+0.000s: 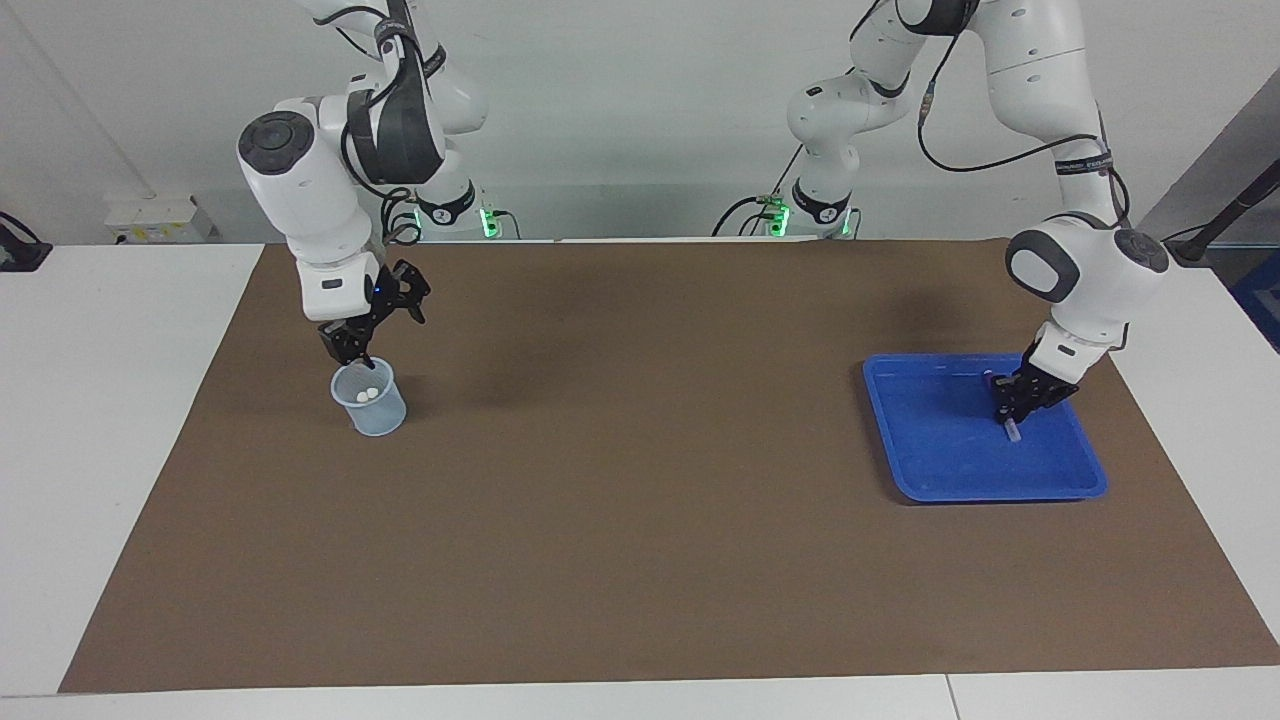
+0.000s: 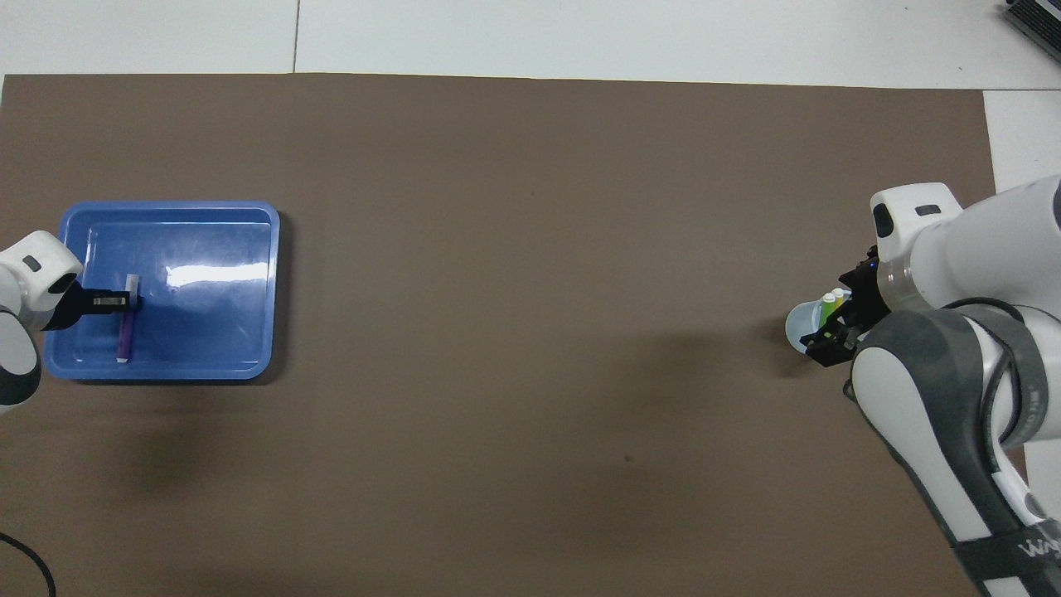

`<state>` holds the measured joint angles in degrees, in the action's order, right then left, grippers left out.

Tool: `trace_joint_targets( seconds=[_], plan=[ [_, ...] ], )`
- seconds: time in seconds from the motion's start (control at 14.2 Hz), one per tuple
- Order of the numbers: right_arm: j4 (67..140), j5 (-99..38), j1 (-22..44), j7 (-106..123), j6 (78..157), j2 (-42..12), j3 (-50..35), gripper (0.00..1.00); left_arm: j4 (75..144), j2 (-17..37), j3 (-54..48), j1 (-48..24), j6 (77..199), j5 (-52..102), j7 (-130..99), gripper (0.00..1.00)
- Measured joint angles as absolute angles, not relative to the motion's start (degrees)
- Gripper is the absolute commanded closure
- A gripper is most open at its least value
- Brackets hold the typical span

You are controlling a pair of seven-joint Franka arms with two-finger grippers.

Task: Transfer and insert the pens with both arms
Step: 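Reach the left gripper to the purple pen while the right gripper releases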

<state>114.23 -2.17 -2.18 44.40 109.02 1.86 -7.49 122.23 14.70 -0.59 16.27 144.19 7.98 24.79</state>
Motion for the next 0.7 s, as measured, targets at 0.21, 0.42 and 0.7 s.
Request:
trace_joint_targets(
  seconds=[0.21,0.42,0.7],
  plan=[
    [113.65,-5.07,-2.04,38.00,106.88,1.87,-8.55,0.00,122.23,14.70,-0.61,16.28,144.19,7.98,24.45,1.00],
    [113.32,-9.38,-1.98,30.74,105.40,1.90,-9.48,0.00,121.95,14.70,-0.93,16.22,143.47,7.98,22.01,1.00],
    [113.16,-15.90,-1.90,17.79,105.22,1.95,-13.49,0.00,116.38,14.16,-1.83,14.41,132.37,7.99,13.94,1.00]
  ],
)
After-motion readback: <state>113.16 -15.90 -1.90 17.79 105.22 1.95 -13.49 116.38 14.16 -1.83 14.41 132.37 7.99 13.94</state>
